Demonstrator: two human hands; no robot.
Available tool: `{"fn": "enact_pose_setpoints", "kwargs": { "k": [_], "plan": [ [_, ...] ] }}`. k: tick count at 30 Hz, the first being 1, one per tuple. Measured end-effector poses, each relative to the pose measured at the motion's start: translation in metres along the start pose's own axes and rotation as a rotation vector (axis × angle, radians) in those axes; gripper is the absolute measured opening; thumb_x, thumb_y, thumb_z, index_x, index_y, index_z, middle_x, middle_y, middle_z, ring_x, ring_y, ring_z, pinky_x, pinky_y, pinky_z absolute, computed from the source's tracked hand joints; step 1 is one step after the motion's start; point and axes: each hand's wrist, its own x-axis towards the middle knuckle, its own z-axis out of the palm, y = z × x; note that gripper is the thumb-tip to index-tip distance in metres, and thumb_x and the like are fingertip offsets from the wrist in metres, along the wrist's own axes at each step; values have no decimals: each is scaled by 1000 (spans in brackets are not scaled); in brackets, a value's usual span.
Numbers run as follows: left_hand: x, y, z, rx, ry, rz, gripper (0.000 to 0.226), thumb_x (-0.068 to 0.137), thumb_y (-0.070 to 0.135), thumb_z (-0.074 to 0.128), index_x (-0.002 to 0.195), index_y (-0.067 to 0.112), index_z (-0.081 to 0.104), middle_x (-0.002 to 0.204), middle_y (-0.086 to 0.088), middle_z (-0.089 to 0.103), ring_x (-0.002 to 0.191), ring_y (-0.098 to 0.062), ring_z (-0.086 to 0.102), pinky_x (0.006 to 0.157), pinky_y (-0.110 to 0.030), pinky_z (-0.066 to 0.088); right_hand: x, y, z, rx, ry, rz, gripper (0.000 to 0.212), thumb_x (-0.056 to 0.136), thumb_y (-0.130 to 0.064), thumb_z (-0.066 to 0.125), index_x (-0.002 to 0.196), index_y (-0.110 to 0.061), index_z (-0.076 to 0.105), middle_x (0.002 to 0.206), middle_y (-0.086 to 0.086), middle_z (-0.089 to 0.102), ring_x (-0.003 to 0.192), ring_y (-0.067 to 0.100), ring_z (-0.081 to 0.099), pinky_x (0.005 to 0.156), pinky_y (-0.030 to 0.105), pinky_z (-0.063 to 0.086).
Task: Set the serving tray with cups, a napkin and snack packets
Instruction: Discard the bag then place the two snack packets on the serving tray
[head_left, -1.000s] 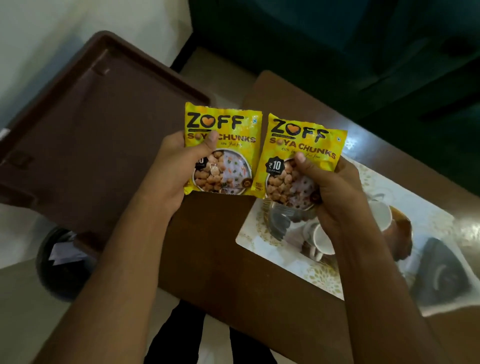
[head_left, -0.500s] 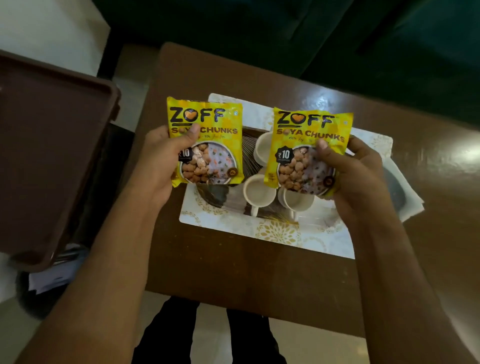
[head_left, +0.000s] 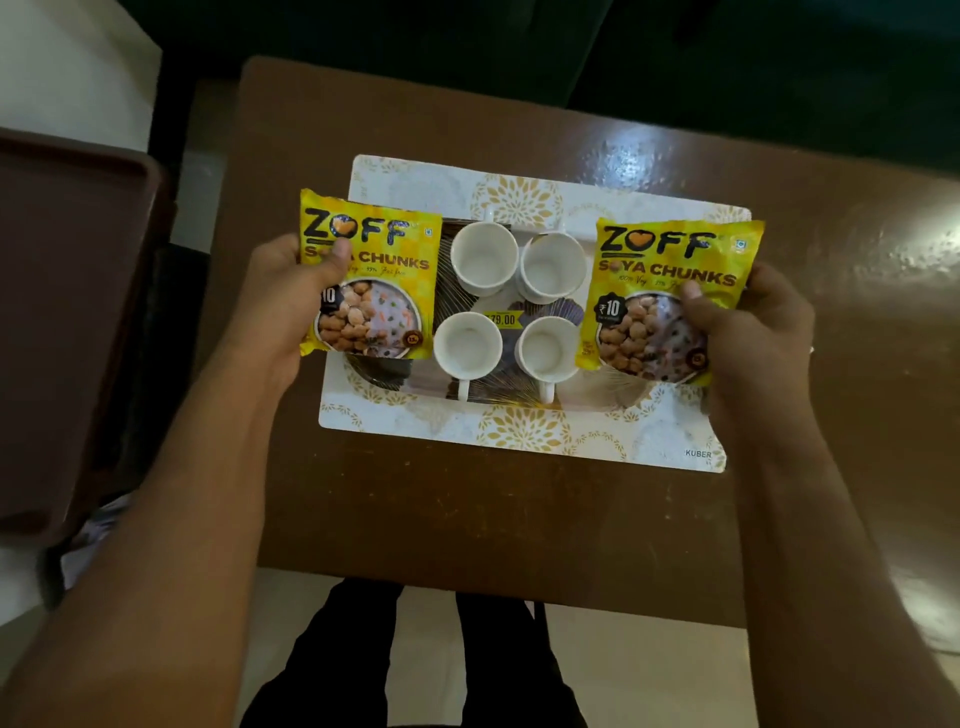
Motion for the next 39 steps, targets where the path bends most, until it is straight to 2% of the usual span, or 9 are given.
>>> {"fn": "enact_pose_setpoints", "kwargs": {
  "k": [4,8,12,17,19,24,29,32,39],
  "plan": [
    [4,-8,9,22,2,-24,10,101,32,67,101,25,75,107,3,81,104,-21,77,100,-56,58,6,6,-1,-66,66,-51,29,88,-9,70,117,-7,69,109,15,78,104,35,76,94,61,59],
    [8,-11,17,40,20,-7,16,100,29,68,112,21,74,112,1,80,108,-20,75,104,-53,56,11,11,1,-121,105,-62,35,88,-8,69,122,-5,62,111,16,76,103,32,75,93,58,60],
    [9,-12,26,95,72,42,23,101,27,66,120,16,71,114,0,77,107,-17,74,100,-44,58,13,22,3,-184,106,-53,40,89,-7,68,128,-10,60,114,9,75,104,21,75,94,47,61],
    [5,-19,36,218,210,183,24,95,35,69,108,16,74,102,0,76,97,-19,73,88,-42,59,18,38,10,-211,68,-43,43,96,-5,68,135,-11,53,106,-10,72,91,-7,71,84,24,57],
    [5,-23,37,247,262,222,29,89,44,70,104,20,74,98,0,75,94,-20,72,86,-44,59,18,43,13,-269,51,-65,41,97,-7,67,135,-11,52,103,-14,70,89,-9,69,85,24,57],
    [11,-36,39,287,332,217,46,81,52,70,115,21,71,116,-7,69,103,-22,68,92,-49,58,21,54,18,-473,88,-175,35,95,-25,68,127,-17,58,123,3,66,112,21,64,100,47,54],
    [7,-35,48,276,372,255,47,89,25,77,132,14,60,133,-8,53,115,-17,59,96,-26,49,26,61,24,-688,137,-231,57,96,-23,69,146,-4,49,138,19,53,130,33,52,108,40,40],
    [8,-39,48,282,374,282,49,89,25,77,134,15,58,133,-4,50,119,-19,60,98,-27,49,24,66,27,-762,164,-237,62,99,-23,67,151,0,42,143,22,48,134,34,48,107,34,36],
    [6,-43,48,283,421,320,60,88,30,76,140,11,54,138,-6,51,125,-17,57,107,-38,50,18,74,32,-859,270,-323,65,99,-32,62,150,3,41,141,25,48,132,40,47,110,48,42]
  ]
}}
